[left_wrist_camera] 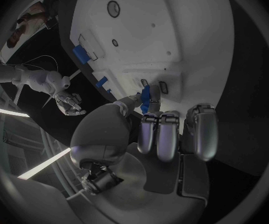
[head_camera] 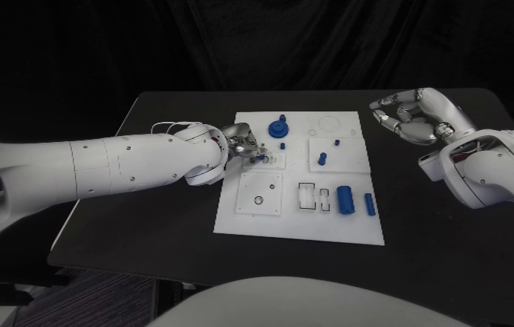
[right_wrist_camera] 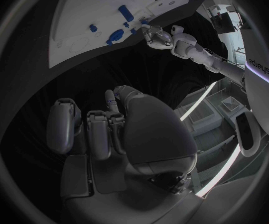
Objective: Assemble the parts on the task board
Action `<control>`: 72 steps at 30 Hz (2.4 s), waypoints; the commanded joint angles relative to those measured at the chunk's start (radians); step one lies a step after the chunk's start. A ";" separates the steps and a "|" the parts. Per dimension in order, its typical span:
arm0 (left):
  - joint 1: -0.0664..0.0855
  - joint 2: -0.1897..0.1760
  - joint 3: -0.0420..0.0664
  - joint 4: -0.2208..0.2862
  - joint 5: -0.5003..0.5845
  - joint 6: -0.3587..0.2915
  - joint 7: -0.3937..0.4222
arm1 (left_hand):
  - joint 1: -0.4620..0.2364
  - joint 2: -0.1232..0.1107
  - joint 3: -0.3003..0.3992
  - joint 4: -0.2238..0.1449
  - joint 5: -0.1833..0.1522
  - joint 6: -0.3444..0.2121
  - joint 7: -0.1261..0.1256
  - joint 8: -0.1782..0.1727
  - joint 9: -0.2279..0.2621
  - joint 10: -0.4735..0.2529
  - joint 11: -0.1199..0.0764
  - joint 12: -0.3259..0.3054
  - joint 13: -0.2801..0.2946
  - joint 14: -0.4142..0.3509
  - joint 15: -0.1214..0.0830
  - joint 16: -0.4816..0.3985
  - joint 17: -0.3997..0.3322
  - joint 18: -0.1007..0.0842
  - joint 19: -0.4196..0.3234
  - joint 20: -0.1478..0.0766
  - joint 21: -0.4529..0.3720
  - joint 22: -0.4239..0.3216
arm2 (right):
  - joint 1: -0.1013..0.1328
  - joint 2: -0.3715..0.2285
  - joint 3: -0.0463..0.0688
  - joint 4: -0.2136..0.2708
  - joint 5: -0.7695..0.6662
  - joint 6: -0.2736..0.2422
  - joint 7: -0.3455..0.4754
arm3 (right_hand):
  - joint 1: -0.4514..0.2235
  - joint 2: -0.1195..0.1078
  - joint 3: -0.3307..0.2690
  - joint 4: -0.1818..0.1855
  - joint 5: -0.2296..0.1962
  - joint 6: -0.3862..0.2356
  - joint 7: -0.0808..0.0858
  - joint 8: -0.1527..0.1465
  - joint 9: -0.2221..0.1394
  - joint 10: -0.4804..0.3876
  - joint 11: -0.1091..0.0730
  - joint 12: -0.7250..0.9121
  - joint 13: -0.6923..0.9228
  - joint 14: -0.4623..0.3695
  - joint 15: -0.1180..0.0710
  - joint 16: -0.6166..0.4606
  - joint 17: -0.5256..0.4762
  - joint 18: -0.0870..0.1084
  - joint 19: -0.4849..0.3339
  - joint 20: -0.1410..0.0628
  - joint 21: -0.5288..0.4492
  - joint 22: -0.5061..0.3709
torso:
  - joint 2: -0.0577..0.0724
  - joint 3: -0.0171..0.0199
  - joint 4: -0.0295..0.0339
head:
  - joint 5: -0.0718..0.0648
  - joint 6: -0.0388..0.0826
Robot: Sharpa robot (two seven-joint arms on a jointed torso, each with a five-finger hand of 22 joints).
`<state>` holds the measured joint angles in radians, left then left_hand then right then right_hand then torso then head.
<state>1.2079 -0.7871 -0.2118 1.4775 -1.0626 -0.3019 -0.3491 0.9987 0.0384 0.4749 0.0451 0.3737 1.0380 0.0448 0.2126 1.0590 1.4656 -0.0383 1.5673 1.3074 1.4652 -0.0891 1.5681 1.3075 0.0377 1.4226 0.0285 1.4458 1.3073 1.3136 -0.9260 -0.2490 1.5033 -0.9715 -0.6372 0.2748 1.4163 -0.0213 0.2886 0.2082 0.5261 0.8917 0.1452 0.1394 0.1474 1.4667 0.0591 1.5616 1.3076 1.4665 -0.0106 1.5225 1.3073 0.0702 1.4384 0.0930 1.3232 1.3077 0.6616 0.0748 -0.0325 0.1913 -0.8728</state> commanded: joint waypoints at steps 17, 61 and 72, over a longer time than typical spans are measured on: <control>-0.016 0.013 0.000 -0.012 -0.008 -0.002 0.018 | 0.000 0.002 -0.005 0.019 -0.019 0.006 -0.010 -0.001 0.003 0.105 0.004 0.004 0.263 0.106 0.005 0.003 0.263 0.021 -0.014 0.002 -0.013 0.061 | -0.003 -0.002 0.001 0.003 -0.005 0.005 -0.019 | 0.012 -0.001 0.007 0.000 0.005 -0.004 0.001 -0.004 -0.002 0.083 0.003 -0.002 0.243 0.085 -0.001 -0.005 0.211 -0.002 -0.003 0.001 -0.005 0.125 | 0.000 -0.0003 -0.0004 | -0.002 0.000; -0.031 0.018 0.001 -0.019 -0.008 0.025 0.000 | -0.071 -0.015 -0.131 0.172 -0.178 -0.002 0.005 -0.059 -0.042 0.105 0.017 0.004 0.263 0.104 0.016 0.001 0.260 0.025 -0.025 0.011 -0.035 0.047 | -0.003 0.004 0.001 -0.003 -0.005 0.010 -0.022 | 0.009 -0.003 0.015 -0.006 0.006 -0.006 0.002 -0.005 -0.003 0.082 0.004 -0.002 0.243 0.085 0.000 -0.007 0.210 -0.002 -0.004 0.002 -0.007 0.125 | -0.001 -0.0003 -0.0002 | -0.002 0.000; -0.034 0.017 0.001 -0.023 -0.008 0.036 -0.009 | -0.101 -0.006 -0.237 0.245 -0.227 0.017 0.005 -0.080 -0.071 0.105 0.018 0.004 0.263 0.105 0.018 0.002 0.262 0.026 -0.023 0.014 -0.039 0.050 | -0.003 0.004 0.001 -0.003 -0.005 0.014 -0.024 | 0.009 -0.003 0.015 -0.006 0.006 -0.006 0.002 -0.005 -0.003 0.082 0.004 -0.002 0.243 0.085 0.000 -0.007 0.210 -0.002 -0.004 0.002 -0.007 0.125 | 0.000 -0.0005 -0.0018 | 0.002 0.000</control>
<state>1.1845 -0.7717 -0.2052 1.4570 -1.0708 -0.3039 -0.3387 0.9061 0.0336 0.2416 0.2898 0.1502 1.0507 0.0502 0.1396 1.0629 1.4686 -0.0280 1.5672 1.3074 1.4688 -0.0783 1.5681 1.3074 0.0537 1.4010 0.0390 1.4116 1.3078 1.3134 -0.9219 -0.2489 1.5001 -0.9715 -0.6286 0.2679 1.4163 -0.0213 0.2955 0.2013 0.5261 0.8917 0.1452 0.1394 0.1464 1.4667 0.0590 1.5616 1.3080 1.4665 -0.0106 1.5225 1.3077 0.0702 1.4384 0.0930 1.3186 1.3073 0.6610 0.0742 -0.0337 0.1934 -0.8728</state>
